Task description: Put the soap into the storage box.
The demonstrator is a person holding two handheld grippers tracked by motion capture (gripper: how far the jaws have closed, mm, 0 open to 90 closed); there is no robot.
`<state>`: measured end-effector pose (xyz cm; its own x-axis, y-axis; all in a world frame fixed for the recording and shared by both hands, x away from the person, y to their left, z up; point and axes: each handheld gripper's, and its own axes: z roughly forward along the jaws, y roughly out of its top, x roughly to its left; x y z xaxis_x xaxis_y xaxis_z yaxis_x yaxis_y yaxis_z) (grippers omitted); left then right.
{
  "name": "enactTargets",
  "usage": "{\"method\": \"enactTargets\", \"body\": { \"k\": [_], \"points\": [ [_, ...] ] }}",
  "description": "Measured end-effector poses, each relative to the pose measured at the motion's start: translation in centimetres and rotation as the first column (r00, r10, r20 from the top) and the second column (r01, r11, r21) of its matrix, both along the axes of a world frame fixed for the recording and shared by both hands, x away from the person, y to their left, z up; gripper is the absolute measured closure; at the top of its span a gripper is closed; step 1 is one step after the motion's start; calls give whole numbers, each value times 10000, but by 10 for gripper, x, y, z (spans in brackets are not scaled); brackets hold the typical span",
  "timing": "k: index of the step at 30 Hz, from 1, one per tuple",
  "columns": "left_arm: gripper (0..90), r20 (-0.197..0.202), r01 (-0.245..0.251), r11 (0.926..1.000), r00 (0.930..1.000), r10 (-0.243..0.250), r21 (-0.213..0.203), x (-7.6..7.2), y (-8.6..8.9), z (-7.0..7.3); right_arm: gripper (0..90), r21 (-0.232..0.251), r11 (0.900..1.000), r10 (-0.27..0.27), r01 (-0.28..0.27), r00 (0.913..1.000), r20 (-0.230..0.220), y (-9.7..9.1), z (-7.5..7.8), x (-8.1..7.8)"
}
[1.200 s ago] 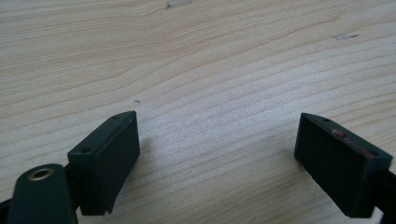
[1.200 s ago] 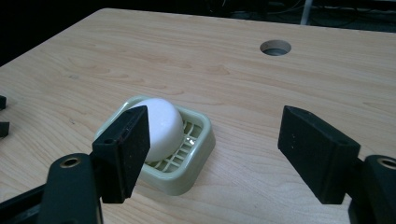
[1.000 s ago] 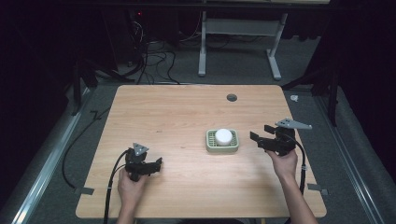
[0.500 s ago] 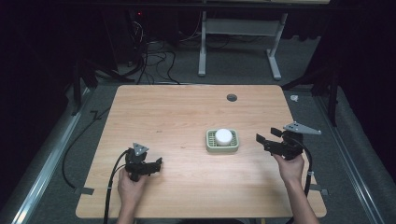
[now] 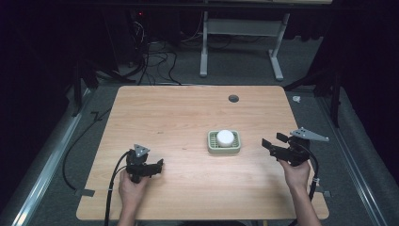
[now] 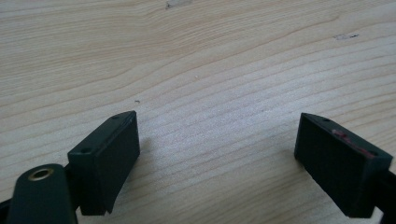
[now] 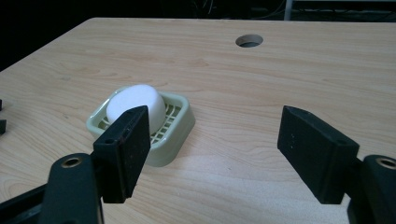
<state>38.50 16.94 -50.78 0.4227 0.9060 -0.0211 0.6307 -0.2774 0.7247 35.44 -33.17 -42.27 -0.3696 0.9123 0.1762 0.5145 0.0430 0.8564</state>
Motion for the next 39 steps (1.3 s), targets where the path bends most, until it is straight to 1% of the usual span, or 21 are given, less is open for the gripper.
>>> {"method": "enactTargets", "body": {
  "k": [5,13,17,24,33,39],
  "points": [
    [146,1,-2,10000,10000,2,-2,0,0,0,265,-49,10000,-19,19,10000,19,-2,-4,-3],
    [146,1,-2,10000,10000,2,-3,0,0,0,265,70,9999,-121,122,9998,-131,-5,-11,-8],
    [146,0,-2,10000,10000,2,-2,0,0,0,266,71,9999,-120,121,9999,-103,-6,-13,-9],
    [146,1,-4,10000,10000,4,-5,0,0,0,266,188,9996,-214,218,9995,-215,-8,-18,-12],
    [146,0,0,10000,10000,0,-1,0,0,0,267,209,9995,-220,226,9993,-296,-9,-23,-14],
    [146,1,-3,10000,10000,3,-5,0,0,0,267,292,9992,-253,266,9987,-443,-9,-29,-16]
  ]
}}
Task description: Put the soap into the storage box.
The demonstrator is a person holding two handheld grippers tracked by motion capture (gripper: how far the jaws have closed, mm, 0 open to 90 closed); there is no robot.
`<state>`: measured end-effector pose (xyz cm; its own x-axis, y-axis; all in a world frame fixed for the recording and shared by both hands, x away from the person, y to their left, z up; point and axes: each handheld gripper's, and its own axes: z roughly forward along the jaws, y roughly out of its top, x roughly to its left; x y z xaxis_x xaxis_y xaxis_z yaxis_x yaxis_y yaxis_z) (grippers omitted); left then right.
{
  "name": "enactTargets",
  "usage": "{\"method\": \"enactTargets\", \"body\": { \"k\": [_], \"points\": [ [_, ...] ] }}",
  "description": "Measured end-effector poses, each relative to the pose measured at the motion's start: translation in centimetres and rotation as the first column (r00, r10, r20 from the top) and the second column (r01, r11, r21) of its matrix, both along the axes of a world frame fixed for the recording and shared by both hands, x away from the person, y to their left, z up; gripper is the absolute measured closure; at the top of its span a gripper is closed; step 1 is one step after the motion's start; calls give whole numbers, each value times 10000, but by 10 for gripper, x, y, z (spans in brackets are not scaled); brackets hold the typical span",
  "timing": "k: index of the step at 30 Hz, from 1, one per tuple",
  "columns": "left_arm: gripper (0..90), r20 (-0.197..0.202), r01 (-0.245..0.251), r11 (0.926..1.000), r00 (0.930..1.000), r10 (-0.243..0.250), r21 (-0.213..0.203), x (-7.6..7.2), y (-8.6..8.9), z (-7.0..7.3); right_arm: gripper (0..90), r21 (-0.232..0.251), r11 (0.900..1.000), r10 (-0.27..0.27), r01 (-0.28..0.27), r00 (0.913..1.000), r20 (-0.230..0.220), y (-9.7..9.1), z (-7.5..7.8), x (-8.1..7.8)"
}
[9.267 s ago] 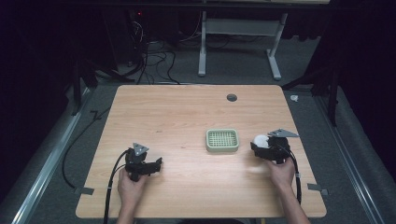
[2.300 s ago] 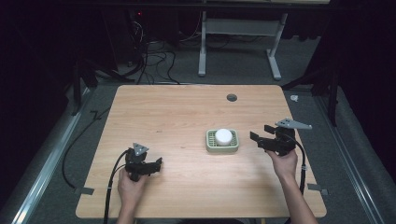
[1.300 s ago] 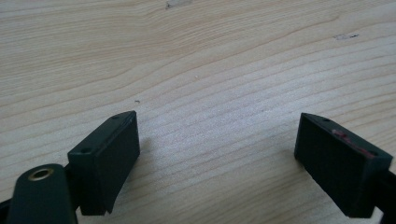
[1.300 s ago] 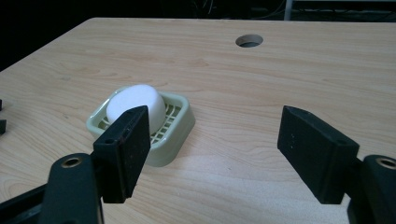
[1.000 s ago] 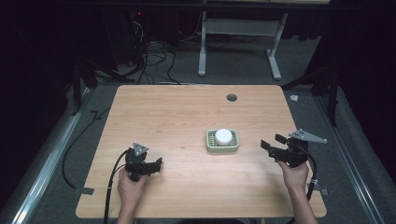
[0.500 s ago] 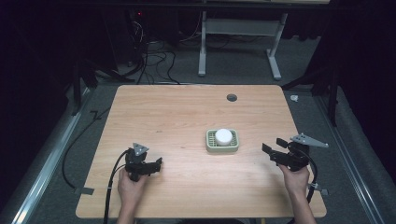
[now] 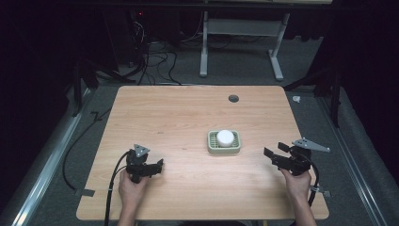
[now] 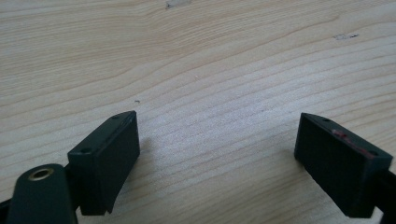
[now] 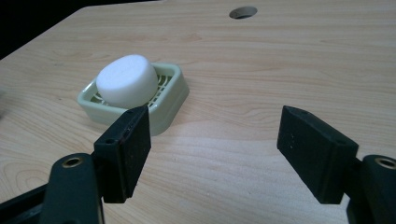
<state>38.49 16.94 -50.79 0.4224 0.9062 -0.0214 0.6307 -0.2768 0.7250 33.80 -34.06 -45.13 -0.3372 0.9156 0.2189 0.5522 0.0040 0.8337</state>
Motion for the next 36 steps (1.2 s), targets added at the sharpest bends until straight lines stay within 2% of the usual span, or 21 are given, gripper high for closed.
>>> {"method": "enactTargets", "body": {
  "k": [18,36],
  "points": [
    [146,1,0,10000,10000,0,2,0,0,0,269,13,10000,6,-5,9993,-384,4,-15,-3],
    [146,12,-1,10000,10000,1,-6,0,0,0,273,-571,9983,51,-96,9969,-780,17,-29,-1]
  ]
}}
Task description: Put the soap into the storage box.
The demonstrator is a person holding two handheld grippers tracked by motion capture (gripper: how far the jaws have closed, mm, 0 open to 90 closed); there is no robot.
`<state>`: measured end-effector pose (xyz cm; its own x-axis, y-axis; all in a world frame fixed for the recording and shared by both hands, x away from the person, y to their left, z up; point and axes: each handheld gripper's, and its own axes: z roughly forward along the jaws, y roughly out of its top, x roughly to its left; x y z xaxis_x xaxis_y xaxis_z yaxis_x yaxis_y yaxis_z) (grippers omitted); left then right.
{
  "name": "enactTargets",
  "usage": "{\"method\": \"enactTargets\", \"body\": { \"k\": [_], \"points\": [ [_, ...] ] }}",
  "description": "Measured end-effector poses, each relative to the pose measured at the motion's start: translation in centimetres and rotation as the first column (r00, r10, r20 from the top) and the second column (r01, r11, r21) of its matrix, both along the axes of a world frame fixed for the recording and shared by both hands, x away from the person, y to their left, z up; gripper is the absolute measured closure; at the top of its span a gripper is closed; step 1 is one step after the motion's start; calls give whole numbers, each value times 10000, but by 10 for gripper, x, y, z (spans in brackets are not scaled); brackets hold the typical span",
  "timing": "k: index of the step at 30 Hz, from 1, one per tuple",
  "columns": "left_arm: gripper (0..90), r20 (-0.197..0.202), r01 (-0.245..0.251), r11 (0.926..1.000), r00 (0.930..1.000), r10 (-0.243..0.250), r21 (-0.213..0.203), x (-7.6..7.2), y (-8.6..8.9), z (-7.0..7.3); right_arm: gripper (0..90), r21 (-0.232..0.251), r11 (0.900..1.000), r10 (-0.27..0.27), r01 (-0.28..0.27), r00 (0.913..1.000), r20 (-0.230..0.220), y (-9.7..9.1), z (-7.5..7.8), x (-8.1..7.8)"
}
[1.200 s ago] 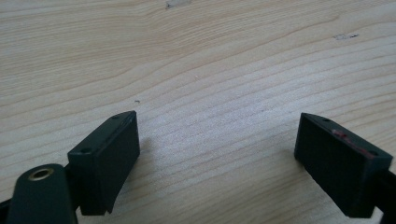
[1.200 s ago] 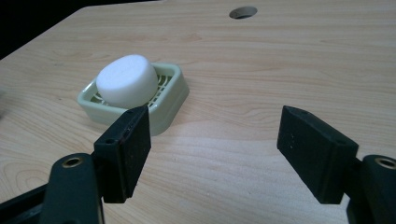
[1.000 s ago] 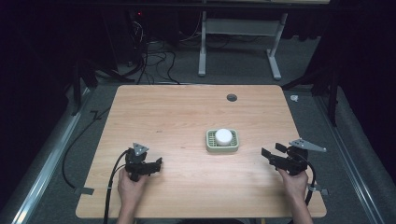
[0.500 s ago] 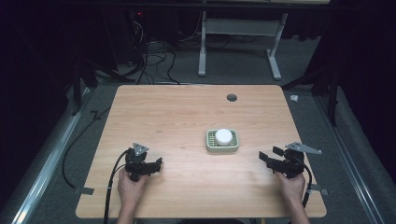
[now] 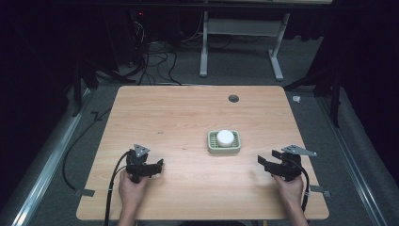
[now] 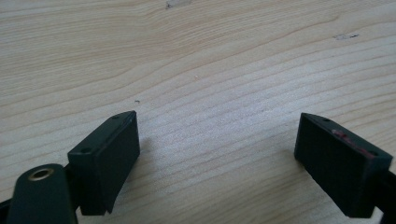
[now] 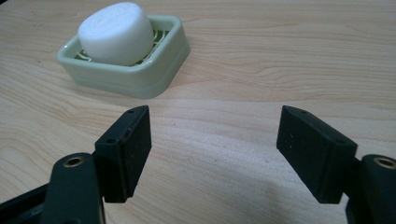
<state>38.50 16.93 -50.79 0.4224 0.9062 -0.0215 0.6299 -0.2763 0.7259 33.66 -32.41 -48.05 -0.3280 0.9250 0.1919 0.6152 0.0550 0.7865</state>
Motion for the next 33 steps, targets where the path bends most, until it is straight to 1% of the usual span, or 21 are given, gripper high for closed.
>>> {"method": "enactTargets", "body": {
  "k": [1,2,8,11,13,17,21,25,29,33],
  "points": [
    [146,-12,1,10000,10000,-1,8,0,0,0,273,-144,9999,93,-92,9999,55,1,-1,1],
    [146,-12,1,10000,10000,-1,8,0,0,0,273,-144,9999,93,-92,9999,55,1,-1,1],
    [146,-13,1,10000,10000,-1,9,0,0,0,273,-346,9994,45,-50,9999,-121,5,-5,3],
    [146,-12,2,10000,10000,-2,7,0,0,0,274,-557,9984,71,-82,9998,-193,7,-8,5],
    [146,-12,2,10000,10000,-2,8,0,0,0,274,-566,9984,57,-70,9997,-225,8,-9,5],
    [146,-11,1,10000,10000,-1,7,0,0,0,274,-773,9969,87,-110,9995,-300,11,-12,7],
    [146,-1,1,10000,10000,-1,-1,0,0,0,274,-852,9963,61,-94,9993,-380,12,-14,8],
    [146,-11,-1,10000,10000,1,5,0,0,0,274,-1029,9946,50,-95,9990,-438,14,-16,9],
    [146,-12,1,10000,10000,-1,6,0,0,0,273,-1326,9910,128,-183,9990,-423,18,-18,9],
    [146,-1,0,10000,10000,0,-1,0,0,0,272,-1441,9894,136,-205,9987,-484,20,-19,10]
  ]
}}
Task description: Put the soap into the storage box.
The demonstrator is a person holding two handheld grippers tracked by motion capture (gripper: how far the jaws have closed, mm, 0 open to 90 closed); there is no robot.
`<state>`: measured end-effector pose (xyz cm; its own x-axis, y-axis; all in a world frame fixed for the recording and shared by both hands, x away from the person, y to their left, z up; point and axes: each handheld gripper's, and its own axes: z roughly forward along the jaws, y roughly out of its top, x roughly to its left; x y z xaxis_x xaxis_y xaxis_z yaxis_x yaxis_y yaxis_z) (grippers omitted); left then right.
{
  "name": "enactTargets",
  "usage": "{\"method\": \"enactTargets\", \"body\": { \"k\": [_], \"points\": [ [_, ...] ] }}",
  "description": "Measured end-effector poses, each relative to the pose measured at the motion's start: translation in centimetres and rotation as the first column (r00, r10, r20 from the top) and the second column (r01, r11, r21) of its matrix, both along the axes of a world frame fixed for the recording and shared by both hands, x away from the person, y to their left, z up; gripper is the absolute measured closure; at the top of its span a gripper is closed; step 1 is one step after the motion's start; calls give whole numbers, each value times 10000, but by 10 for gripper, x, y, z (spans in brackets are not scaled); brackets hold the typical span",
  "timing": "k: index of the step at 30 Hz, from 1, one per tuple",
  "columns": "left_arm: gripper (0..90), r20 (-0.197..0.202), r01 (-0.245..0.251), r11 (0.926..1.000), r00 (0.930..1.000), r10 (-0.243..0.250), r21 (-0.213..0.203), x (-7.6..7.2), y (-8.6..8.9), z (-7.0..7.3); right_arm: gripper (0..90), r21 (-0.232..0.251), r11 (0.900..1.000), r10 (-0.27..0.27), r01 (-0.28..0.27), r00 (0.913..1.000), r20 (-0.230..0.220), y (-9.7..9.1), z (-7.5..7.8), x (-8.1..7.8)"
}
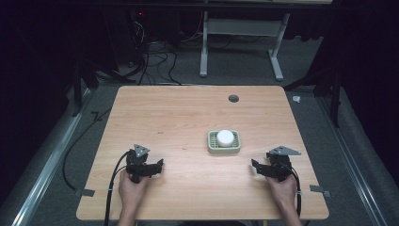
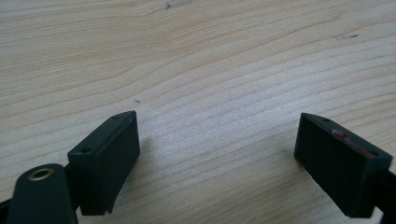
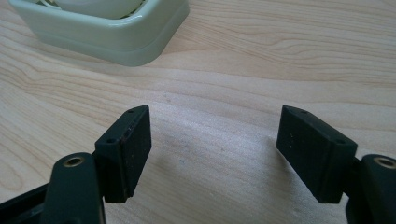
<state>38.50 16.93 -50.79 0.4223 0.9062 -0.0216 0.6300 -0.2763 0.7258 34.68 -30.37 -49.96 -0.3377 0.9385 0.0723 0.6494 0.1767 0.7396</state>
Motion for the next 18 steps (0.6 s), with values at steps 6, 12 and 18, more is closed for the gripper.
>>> {"method": "enactTargets", "body": {
  "k": [6,12,18],
  "points": [
    [146,-13,3,10000,10000,-3,10,0,0,0,269,-327,9995,29,-31,10000,-49,4,-2,1],
    [147,-13,3,10000,10000,-3,9,0,0,0,265,-502,9987,22,-27,10000,-95,7,-2,2],
    [147,1,-3,10000,10000,3,0,0,0,0,262,-913,9958,26,-31,10000,-51,11,-2,2]
  ]
}}
